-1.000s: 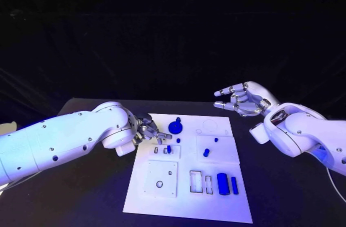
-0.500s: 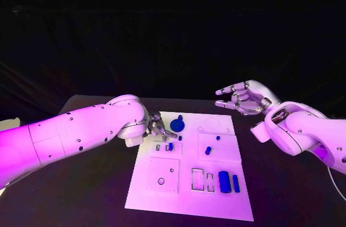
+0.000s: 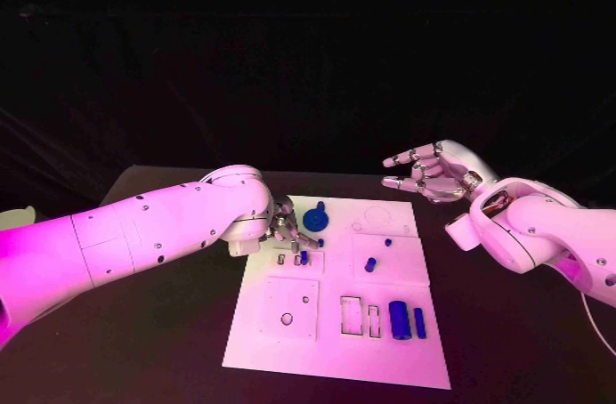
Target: Assemble the parts on the task board
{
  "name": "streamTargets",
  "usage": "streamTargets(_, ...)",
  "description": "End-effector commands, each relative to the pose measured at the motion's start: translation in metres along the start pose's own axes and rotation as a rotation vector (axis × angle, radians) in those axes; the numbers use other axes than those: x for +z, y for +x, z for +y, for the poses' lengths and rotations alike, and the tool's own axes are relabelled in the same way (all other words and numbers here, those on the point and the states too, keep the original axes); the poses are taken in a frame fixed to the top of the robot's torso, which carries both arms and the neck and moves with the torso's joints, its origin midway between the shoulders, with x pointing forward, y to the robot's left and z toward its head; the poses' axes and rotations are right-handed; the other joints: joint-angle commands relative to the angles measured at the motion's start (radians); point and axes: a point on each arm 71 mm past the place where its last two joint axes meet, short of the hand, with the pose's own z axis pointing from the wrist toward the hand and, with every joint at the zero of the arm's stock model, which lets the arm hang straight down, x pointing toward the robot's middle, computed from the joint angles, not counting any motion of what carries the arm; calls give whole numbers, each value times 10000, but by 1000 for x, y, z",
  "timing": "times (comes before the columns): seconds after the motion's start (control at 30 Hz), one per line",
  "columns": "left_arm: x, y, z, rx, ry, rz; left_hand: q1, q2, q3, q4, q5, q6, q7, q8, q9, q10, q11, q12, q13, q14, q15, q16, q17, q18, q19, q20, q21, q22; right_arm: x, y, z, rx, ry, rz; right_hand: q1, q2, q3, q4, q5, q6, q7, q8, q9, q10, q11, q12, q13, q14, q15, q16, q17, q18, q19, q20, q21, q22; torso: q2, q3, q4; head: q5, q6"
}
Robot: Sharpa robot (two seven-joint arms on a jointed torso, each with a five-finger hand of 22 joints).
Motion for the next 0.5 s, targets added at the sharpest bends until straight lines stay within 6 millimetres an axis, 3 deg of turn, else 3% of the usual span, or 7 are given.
streamTargets(0.03, 1, 2, 1, 448, -541, 259, 22, 104, -67, -23, 10, -71, 1, 75, 55, 94, -14, 64, 20, 1072, -72, 31, 2631, -201, 524, -59, 50, 1397, 1, 2, 0, -124, -15, 175, 39, 81, -51, -30, 43, 75, 15, 16, 6, -72, -13, -58, -17, 809, -38, -40, 1734, 128, -63, -11, -48, -14, -5, 1, 7, 2, -28)
streamTargets(0.2, 2, 3, -1, 510, -539, 317, 107, 128, -72, -32, 26, -104, -3, 119, 131, 103, -18, 79, 43, 1072, -75, 31, 2631, -204, 530, -61, 59, 1417, 1, 4, 0, -132, -15, 212, 35, 90, -62, -32, 64, 77, 13, 14, 5, -79, -14, -75, -35, 807, -40, -48, 1725, 131, -71, -13, -60, -34, -3, -1, 15, 19, 1)
streamTargets(0.5, 5, 5, -3, 631, -577, 455, 278, 183, -60, -51, 110, -157, -14, 200, 273, 117, -27, 96, 75, 1072, -81, 31, 2631, -210, 540, -65, 75, 1452, 2, 5, -1, -152, 52, 233, 51, 104, -71, -48, 91, 79, 11, 12, 3, -82, -19, -82, -50, 804, -44, -59, 1714, 134, -77, -17, -73, -52, 1, 1, 9, 51, -59)
